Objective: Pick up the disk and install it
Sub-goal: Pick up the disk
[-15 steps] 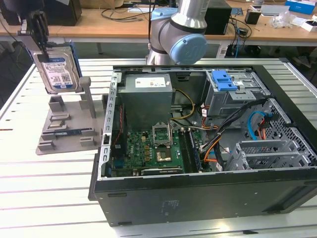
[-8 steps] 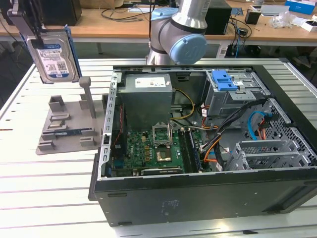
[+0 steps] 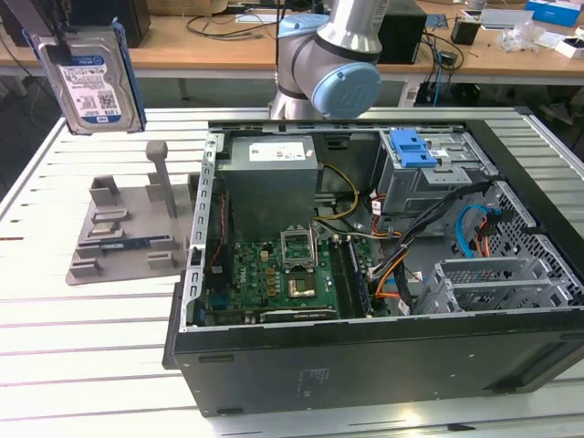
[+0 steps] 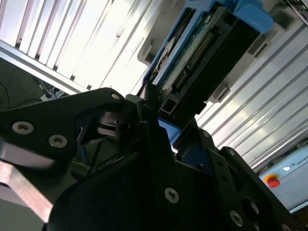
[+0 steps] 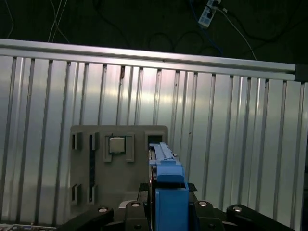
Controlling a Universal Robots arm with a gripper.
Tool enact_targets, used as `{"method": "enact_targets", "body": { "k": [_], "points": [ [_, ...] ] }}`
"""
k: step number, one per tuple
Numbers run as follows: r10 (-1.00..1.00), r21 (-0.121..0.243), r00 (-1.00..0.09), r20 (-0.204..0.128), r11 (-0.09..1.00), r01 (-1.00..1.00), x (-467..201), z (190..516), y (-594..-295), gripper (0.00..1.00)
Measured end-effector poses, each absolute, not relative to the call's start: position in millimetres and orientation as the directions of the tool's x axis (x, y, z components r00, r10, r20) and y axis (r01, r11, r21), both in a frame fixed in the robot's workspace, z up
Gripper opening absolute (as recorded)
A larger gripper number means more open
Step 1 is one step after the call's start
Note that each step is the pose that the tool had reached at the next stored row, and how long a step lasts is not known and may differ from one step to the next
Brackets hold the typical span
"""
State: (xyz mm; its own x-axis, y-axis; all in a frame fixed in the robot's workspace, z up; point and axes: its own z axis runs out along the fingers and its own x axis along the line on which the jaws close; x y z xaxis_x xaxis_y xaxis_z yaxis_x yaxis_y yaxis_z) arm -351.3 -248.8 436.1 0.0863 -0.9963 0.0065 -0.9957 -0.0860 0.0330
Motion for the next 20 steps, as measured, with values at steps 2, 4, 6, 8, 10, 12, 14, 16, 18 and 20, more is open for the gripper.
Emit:
{"method": "enact_targets", "body": {
  "k": [2,4,6,8,10,12,14,16,18,20],
  "points": [
    [-0.996,0.033,0.086,0.006,-0.086,-0.996,-351.2,445.2,-248.8,0.37],
    [-0.996,0.033,0.086,0.006,-0.086,-0.996,-351.3,461.9,-248.8,0.37],
    [-0.996,0.033,0.086,0.006,-0.086,-0.996,-351.3,471.5,-248.8,0.37],
    [-0.996,0.033,0.086,0.006,-0.086,-0.996,-351.3,483.7,-248.8,0.37],
    [-0.996,0.033,0.086,0.006,-0.086,-0.996,-351.2,495.9,-248.7,0.37],
    [-0.996,0.033,0.086,0.006,-0.086,-0.996,-351.2,506.0,-248.7,0.37],
    [-0.996,0.033,0.086,0.006,-0.086,-0.996,-351.2,520.9,-248.7,0.37],
    [-0.996,0.033,0.086,0.005,-0.086,-0.996,-351.2,524.8,-248.6,0.37],
    [-0.996,0.033,0.086,0.005,-0.086,-0.996,-351.2,524.6,-248.7,0.37],
    [-0.996,0.033,0.086,0.004,-0.086,-0.996,-351.2,524.7,-248.8,0.37]
  ]
}}
